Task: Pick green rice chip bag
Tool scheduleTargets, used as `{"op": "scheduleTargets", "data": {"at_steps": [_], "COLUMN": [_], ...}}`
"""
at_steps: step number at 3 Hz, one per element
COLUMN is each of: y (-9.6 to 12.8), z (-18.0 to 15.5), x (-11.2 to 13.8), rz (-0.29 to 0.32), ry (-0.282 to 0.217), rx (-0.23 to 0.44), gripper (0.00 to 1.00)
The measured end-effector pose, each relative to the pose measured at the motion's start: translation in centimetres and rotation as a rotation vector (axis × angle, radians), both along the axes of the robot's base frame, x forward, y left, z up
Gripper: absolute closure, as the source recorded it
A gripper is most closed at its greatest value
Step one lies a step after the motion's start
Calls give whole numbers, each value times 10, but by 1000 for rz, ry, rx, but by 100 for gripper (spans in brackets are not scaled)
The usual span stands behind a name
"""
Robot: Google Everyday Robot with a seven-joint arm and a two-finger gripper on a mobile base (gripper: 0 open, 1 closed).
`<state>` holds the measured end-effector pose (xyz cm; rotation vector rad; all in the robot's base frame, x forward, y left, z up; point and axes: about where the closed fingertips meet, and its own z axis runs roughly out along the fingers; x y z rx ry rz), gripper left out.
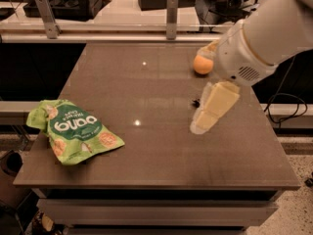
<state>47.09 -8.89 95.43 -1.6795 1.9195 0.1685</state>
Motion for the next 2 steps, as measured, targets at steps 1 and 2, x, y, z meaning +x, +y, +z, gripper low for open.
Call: {"op": "scheduleTargets", "data": {"at_steps": [1,2], "y": [47,97], "z": [-11,-35], "x": [-2,5], "rz": [42,82], "ry": [-11,10], "rx": [81,172], "gripper": [0,0]}}
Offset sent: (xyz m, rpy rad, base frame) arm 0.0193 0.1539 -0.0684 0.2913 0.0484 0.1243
